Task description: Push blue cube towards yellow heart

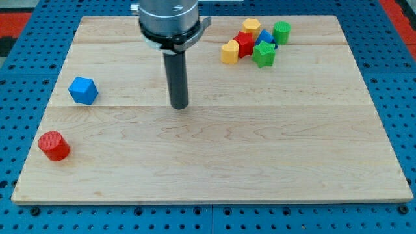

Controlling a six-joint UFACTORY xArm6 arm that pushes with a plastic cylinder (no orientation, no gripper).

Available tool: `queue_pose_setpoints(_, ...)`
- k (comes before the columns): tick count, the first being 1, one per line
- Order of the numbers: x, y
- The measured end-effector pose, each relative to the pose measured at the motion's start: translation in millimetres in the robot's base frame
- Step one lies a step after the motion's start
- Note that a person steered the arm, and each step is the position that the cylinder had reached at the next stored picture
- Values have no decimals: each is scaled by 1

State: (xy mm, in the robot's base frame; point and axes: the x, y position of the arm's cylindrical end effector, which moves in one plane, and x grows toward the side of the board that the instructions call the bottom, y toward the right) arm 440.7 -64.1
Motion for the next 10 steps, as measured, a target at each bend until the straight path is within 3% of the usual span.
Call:
queue_pose_setpoints(2, 15, -95)
queue_pose_setpoints(3, 14, -170)
queue_pose_setpoints(4, -26, -179)
queue_pose_setpoints(6, -107, -121)
queue_pose_setpoints(7, -116, -159)
queue_pose_setpoints(8, -122, -162)
queue_pose_setpoints(9, -152, -116)
queue_pose_setpoints(10, -167, -109)
